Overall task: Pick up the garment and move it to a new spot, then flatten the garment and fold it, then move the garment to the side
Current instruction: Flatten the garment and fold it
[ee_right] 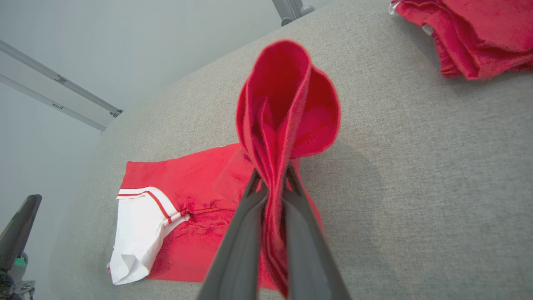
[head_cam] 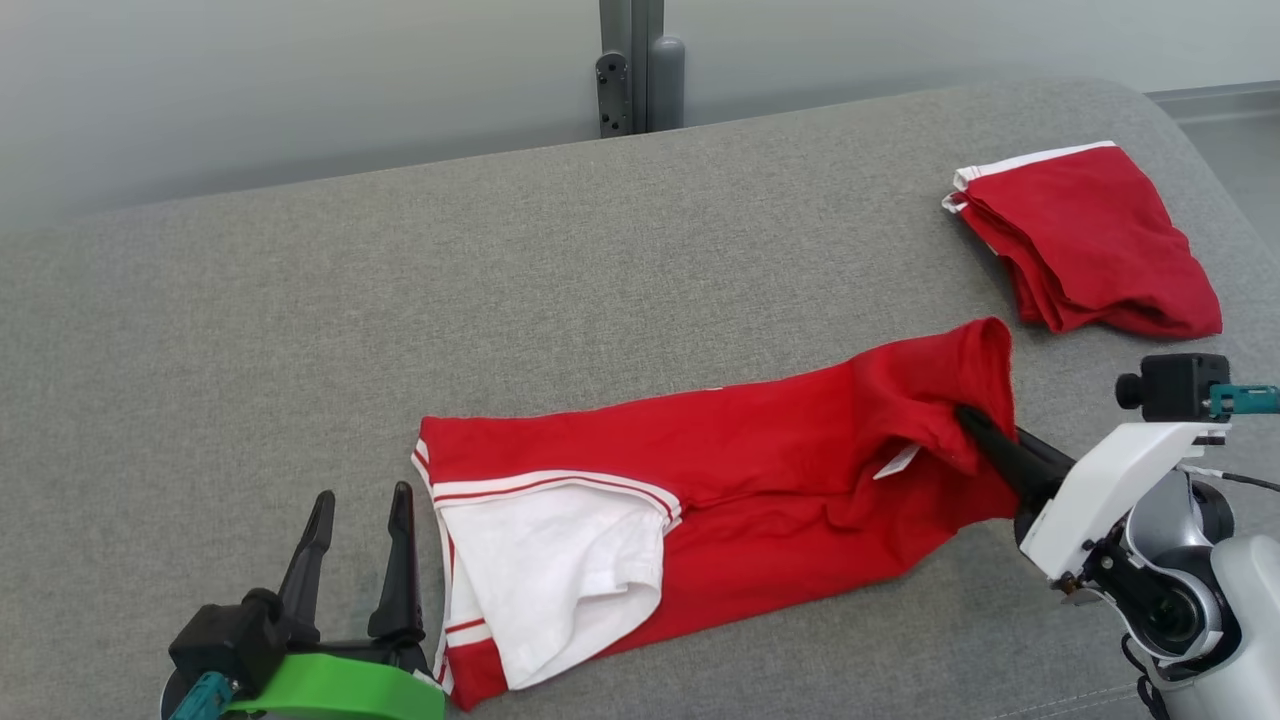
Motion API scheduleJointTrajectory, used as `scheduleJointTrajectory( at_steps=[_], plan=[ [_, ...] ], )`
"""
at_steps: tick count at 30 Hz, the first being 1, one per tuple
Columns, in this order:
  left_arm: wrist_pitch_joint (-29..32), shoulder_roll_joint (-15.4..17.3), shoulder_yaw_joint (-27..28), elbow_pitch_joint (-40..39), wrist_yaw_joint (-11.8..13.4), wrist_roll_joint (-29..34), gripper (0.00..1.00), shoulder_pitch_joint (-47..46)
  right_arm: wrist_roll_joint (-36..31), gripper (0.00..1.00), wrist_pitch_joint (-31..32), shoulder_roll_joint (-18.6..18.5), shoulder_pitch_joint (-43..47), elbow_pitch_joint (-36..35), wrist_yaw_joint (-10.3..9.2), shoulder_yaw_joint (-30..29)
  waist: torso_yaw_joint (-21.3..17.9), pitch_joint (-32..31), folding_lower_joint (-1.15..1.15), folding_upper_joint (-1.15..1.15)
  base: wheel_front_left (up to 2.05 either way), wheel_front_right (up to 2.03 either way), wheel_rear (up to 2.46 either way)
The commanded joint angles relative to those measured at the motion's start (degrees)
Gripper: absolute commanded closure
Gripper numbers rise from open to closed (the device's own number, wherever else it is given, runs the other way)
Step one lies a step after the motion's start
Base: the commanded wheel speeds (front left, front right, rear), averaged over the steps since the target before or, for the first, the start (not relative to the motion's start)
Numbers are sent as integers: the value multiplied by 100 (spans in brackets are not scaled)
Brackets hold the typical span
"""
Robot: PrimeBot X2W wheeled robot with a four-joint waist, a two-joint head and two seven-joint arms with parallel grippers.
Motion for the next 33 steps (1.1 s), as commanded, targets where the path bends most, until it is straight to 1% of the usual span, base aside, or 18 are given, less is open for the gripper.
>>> scheduleJointTrajectory(
  at_steps=[1,5,8,13,18,23,27,33],
  plan=[
    [-16,3,2,24,-34,13,0,25,16,100,61,3,72,-185,2,63,-2,-13,0,0,0,0,0],
    [-16,-19,-36,66,-58,29,0,-32,-37,100,245,109,111,-714,2,366,48,-41,0,0,0,0,0],
    [-16,-28,-38,80,-82,16,0,-59,-85,100,365,246,36,-952,2,640,126,-63,0,0,0,0,0],
    [-16,-68,-32,109,-104,2,0,-97,-147,100,460,661,-212,-973,3,1160,298,-123,0,0,0,0,0],
    [-16,-129,-60,149,-157,13,0,-137,-129,100,389,1223,-492,-584,2,1667,511,-179,0,0,0,0,0],
    [-16,-191,-74,203,-209,34,0,-196,-8,100,127,1539,-735,30,3,2035,727,-188,0,0,0,0,0],
    [-16,-271,-107,252,-253,67,0,-251,99,100,-115,1601,-931,545,3,2300,902,-164,0,0,0,0,0],
    [-17,-368,-117,328,-323,96,0,-320,502,100,-593,1612,-1283,1191,3,2850,1084,-142,0,0,0,0,0]
  ],
)
